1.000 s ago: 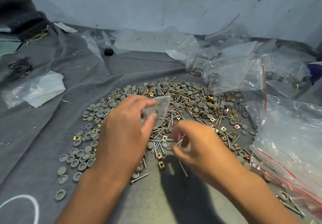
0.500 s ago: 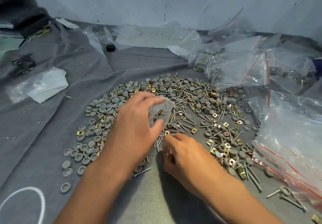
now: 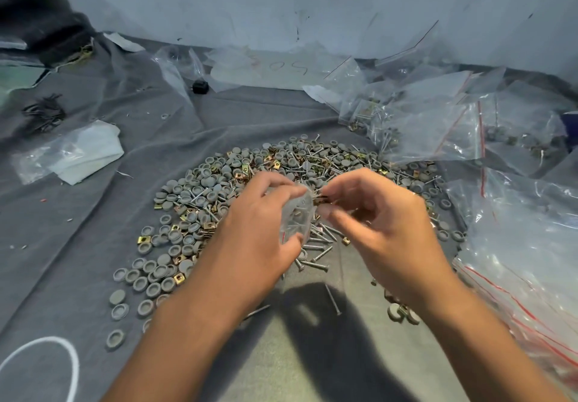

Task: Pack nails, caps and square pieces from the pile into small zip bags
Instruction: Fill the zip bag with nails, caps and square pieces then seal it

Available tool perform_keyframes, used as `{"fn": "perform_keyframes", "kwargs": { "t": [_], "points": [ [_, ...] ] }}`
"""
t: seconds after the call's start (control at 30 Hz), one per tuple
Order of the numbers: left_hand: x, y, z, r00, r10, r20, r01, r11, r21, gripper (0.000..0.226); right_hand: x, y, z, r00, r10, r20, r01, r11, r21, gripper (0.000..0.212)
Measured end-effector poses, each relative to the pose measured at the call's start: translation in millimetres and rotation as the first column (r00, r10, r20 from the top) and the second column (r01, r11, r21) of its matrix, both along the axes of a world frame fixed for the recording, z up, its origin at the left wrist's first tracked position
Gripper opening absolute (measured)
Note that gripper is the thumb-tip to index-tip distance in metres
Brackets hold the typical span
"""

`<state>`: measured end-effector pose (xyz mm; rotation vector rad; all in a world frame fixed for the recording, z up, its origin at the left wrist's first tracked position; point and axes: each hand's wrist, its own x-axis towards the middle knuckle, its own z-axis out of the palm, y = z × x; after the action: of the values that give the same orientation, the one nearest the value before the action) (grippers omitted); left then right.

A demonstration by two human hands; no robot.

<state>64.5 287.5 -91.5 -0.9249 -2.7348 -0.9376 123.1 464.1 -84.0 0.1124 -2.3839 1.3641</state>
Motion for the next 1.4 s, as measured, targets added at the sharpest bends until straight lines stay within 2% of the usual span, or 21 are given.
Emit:
{"fn": "perform_keyframes", "kwargs": {
  "t": [0.1, 0.37, 0.47, 0.7, 0.77, 0.87, 0.93, 1.0, 1.1, 1.17, 1.23, 1.33, 1.4],
  "points": [
    [-0.2, 2.7, -1.4, 1.000, -0.008, -0.001, 0.008, 1.000, 0.001, 0.057, -5.6, -16.8, -7.1, 0.989, -0.061, -0.135, 0.092, 0.968, 0.232, 0.022],
    [-0.5, 2.9, 0.2, 1.000, -0.004, 0.003, 0.004, 0.999, 0.052, 0.052, -8.9, -19.0, -12.1, 0.984, -0.032, -0.175, 0.098, 0.920, 0.379, 0.032],
    [-1.1, 3.3, 0.8, 1.000, 0.001, -0.002, -0.001, 0.998, 0.061, 0.051, -8.6, -18.4, -11.8, 0.986, -0.031, -0.163, 0.093, 0.917, 0.387, 0.034],
    [0.5, 4.5, -0.9, 1.000, 0.015, -0.028, -0.014, 0.999, 0.037, 0.053, -10.3, -15.5, -8.0, 0.968, -0.071, -0.240, 0.154, 0.925, 0.348, 0.023],
    [0.0, 3.3, -2.2, 1.000, 0.018, -0.026, -0.017, 0.999, 0.028, 0.053, -11.6, -2.4, -4.4, 0.959, -0.115, -0.257, 0.190, 0.939, 0.288, 0.017],
    [-0.8, 1.3, -3.7, 0.999, 0.031, -0.026, -0.030, 0.999, 0.042, 0.053, -11.4, 32.5, 0.7, 0.951, -0.272, -0.146, 0.298, 0.931, 0.208, 0.008],
    [0.6, 2.9, -4.4, 0.999, 0.032, -0.034, -0.030, 0.999, 0.040, 0.053, -10.8, 49.2, -7.3, 0.945, -0.321, 0.061, 0.289, 0.908, 0.302, 0.007],
    [2.1, 6.0, -5.5, 0.999, 0.028, -0.041, -0.027, 0.999, 0.021, 0.053, -11.4, 51.5, -19.6, 0.918, -0.304, 0.255, 0.170, 0.882, 0.439, 0.002],
    [1.8, 7.9, -7.3, 0.999, 0.030, -0.034, -0.030, 0.999, 0.010, 0.054, -13.6, 41.9, -34.5, 0.878, -0.257, 0.404, -0.053, 0.786, 0.616, 0.020],
    [1.4, 7.2, -8.0, 0.999, 0.033, -0.027, -0.032, 0.999, 0.012, 0.055, -14.6, 37.6, -38.2, 0.875, -0.278, 0.396, -0.052, 0.760, 0.648, 0.024],
    [0.2, 6.2, -8.0, 0.999, 0.032, -0.021, -0.032, 0.999, 0.021, 0.055, -14.7, 37.1, -41.1, 0.883, -0.288, 0.370, -0.022, 0.763, 0.646, 0.020],
    [-3.9, 3.8, -7.0, 0.999, 0.047, -0.022, -0.046, 0.998, 0.036, 0.054, -16.4, 36.0, -44.5, 0.905, -0.281, 0.318, 0.046, 0.810, 0.585, 0.016],
    [-6.2, 1.9, -6.2, 0.998, 0.065, -0.021, -0.064, 0.997, 0.043, 0.054, -17.7, 28.9, -43.8, 0.944, -0.208, 0.257, 0.043, 0.847, 0.529, 0.017]
  ]
}}
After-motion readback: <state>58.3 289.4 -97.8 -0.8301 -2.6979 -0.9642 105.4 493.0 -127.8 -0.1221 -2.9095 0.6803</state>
